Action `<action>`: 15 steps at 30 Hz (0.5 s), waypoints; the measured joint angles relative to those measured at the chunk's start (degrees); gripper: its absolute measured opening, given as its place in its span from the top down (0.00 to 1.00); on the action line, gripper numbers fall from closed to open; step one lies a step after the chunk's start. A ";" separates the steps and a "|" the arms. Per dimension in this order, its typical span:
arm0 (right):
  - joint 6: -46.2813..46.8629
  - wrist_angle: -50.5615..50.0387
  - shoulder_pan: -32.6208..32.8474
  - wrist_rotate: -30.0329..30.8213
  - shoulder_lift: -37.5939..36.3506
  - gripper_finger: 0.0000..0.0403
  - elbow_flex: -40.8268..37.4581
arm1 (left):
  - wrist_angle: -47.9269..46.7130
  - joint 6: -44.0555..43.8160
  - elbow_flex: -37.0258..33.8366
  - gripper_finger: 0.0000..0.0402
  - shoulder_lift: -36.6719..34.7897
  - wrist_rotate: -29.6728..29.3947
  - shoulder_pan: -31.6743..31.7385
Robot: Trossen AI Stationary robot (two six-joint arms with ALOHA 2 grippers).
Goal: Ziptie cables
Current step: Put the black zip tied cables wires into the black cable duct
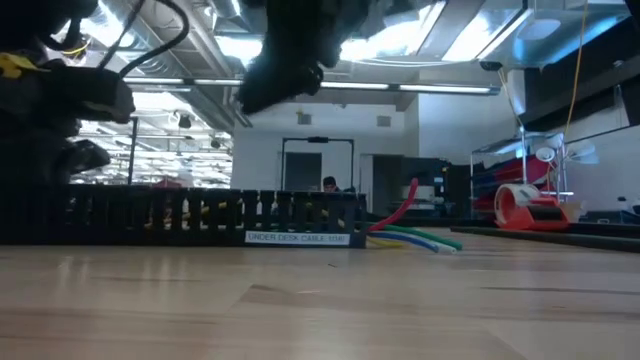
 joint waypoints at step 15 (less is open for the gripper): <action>-3.77 -2.52 0.01 9.01 6.42 0.59 -0.17 | -2.99 -1.04 -0.32 1.00 0.02 2.57 -1.07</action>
